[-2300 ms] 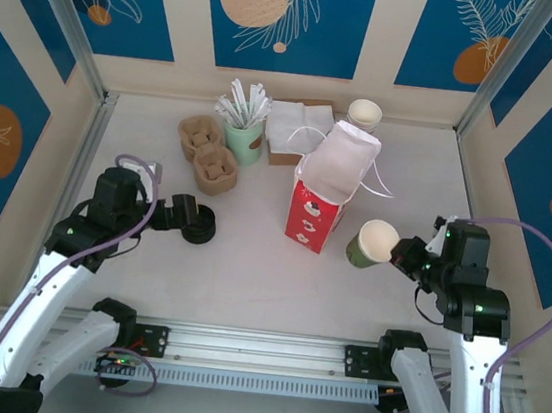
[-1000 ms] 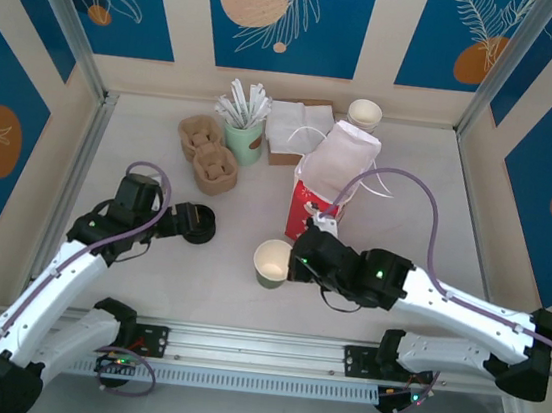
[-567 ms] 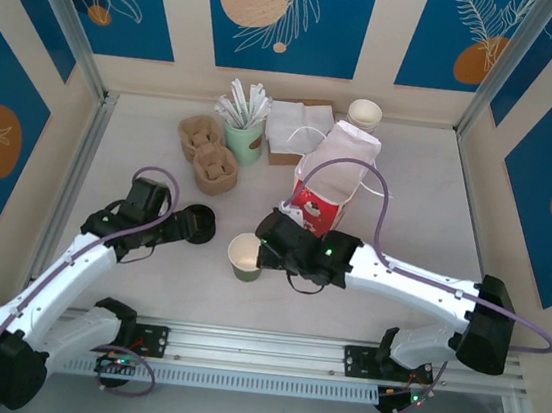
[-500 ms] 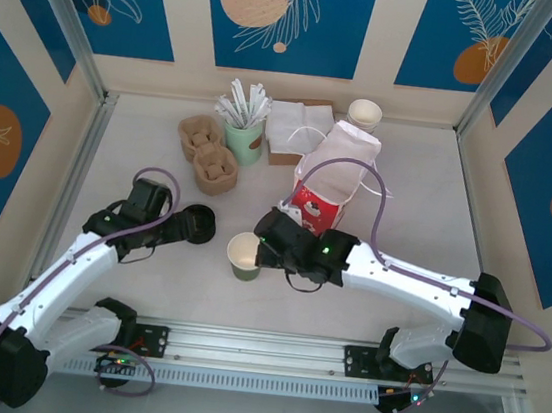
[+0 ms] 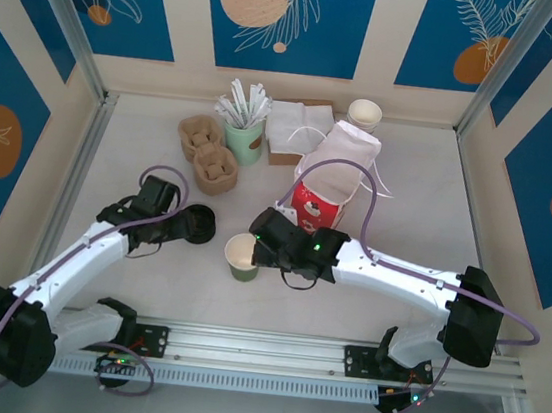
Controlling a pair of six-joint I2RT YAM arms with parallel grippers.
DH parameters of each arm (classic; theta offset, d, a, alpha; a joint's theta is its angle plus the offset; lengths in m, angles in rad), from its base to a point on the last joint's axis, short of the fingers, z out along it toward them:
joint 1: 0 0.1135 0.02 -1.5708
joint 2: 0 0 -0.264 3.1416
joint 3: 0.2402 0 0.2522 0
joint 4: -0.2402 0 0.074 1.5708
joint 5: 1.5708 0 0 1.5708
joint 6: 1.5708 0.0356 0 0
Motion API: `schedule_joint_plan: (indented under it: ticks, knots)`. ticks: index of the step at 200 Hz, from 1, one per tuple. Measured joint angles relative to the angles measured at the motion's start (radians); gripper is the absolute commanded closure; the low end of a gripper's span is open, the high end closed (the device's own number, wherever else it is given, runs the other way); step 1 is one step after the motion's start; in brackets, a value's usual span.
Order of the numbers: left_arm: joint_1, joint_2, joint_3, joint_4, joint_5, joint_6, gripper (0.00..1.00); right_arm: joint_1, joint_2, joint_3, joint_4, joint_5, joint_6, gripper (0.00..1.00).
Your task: Pack the takeout coffee
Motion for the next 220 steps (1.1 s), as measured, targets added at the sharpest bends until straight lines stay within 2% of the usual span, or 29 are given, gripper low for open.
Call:
schedule_joint_plan:
  ticks: [47,69,119,220]
  knots:
    - [0.0,0.041,0.0,0.032,-0.004,-0.008,0.48,-0.004,0.0,-0.019,0.006,-0.003,0.0,0.99]
    - [0.0,0.06,0.0,0.042,-0.007,-0.008,0.5,-0.005,0.002,-0.021,0.01,-0.003,0.0,0.93]
    - [0.0,0.102,0.008,0.048,-0.008,-0.019,0.55,-0.007,0.006,-0.032,0.029,-0.003,0.0,0.91]
    - [0.0,0.13,0.025,0.064,-0.008,-0.026,0.6,-0.008,0.027,-0.045,0.034,-0.003,0.0,0.85]
